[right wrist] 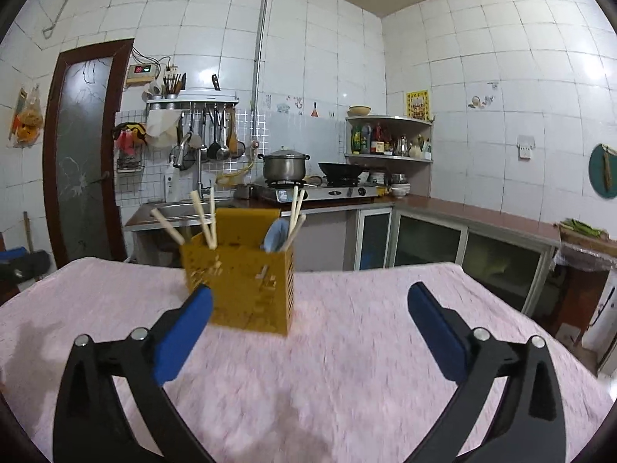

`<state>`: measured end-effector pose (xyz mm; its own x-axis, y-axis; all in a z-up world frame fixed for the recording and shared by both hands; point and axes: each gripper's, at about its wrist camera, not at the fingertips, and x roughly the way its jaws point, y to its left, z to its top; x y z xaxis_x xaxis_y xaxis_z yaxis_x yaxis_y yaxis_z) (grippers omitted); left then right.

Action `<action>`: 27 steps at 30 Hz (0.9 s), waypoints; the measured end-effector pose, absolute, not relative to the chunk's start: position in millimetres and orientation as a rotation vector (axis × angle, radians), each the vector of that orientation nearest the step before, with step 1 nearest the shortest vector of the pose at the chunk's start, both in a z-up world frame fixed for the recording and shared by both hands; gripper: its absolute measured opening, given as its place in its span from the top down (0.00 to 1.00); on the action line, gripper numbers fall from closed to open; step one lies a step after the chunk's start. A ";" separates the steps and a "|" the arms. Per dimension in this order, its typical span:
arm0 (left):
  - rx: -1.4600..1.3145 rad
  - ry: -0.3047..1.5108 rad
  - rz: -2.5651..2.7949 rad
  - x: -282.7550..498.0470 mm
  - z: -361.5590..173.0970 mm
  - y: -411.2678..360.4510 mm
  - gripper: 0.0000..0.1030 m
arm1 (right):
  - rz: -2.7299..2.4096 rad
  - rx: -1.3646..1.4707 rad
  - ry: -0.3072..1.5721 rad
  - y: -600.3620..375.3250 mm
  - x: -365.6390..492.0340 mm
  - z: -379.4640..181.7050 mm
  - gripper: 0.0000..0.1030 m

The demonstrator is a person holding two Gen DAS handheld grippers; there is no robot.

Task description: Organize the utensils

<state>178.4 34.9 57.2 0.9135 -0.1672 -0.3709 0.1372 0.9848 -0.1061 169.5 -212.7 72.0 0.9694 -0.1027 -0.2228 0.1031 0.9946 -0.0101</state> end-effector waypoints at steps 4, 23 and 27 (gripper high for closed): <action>-0.066 0.371 -0.152 146.3 45.5 22.4 0.05 | -0.115 0.045 0.269 -213.2 129.2 64.2 0.04; -0.003 0.271 -0.063 84.3 1.2 -1.4 0.05 | -0.162 0.039 0.243 -197.6 85.9 32.5 0.04; 0.000 0.273 -0.058 83.7 0.5 -1.6 0.05 | -0.151 0.026 0.257 -193.5 87.4 30.6 0.04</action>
